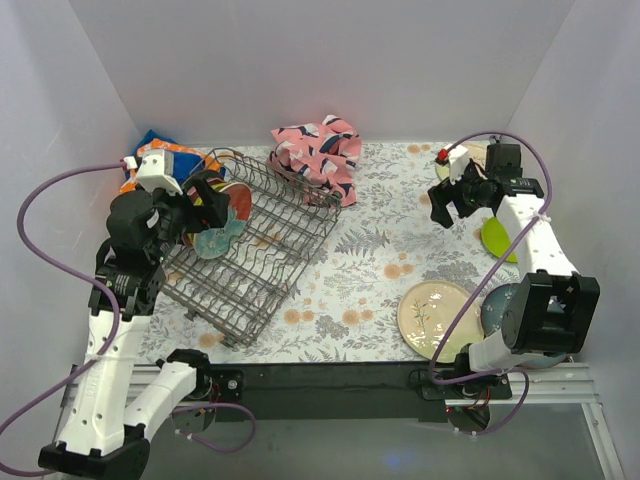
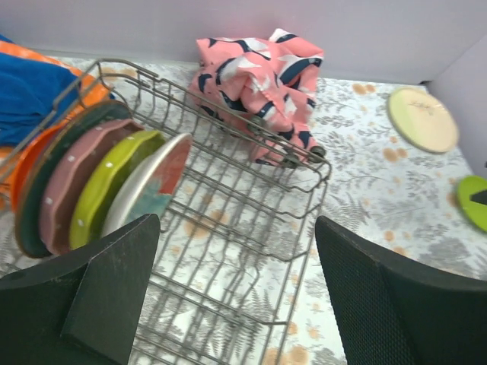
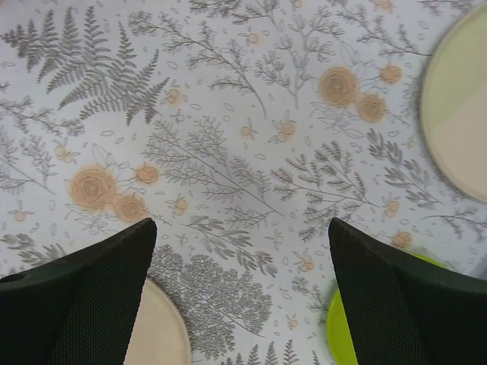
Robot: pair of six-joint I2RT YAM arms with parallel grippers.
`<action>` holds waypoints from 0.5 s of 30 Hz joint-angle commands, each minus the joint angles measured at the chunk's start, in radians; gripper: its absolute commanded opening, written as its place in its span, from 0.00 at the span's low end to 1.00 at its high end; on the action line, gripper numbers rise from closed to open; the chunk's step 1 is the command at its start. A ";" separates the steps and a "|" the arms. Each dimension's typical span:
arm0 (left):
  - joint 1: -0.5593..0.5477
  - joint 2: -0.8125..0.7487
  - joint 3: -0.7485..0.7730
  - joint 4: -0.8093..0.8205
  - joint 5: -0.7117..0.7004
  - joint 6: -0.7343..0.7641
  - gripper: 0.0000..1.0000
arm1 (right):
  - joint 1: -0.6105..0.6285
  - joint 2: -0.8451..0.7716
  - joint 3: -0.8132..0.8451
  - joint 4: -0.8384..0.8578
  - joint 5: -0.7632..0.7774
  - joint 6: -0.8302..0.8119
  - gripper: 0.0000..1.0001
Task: Load the plates into the dish rack
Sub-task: Grab a plate with the left arm
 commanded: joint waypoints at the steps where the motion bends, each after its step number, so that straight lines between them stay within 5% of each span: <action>1: 0.002 -0.055 -0.045 -0.016 0.066 -0.146 0.82 | 0.003 -0.063 -0.007 0.143 0.128 -0.029 0.99; 12: 0.002 -0.145 -0.134 -0.021 0.109 -0.310 0.85 | 0.003 -0.130 -0.180 0.439 0.424 0.088 0.98; 15: 0.001 -0.167 -0.159 0.001 0.126 -0.339 0.86 | 0.001 -0.045 -0.158 0.374 0.347 0.027 0.97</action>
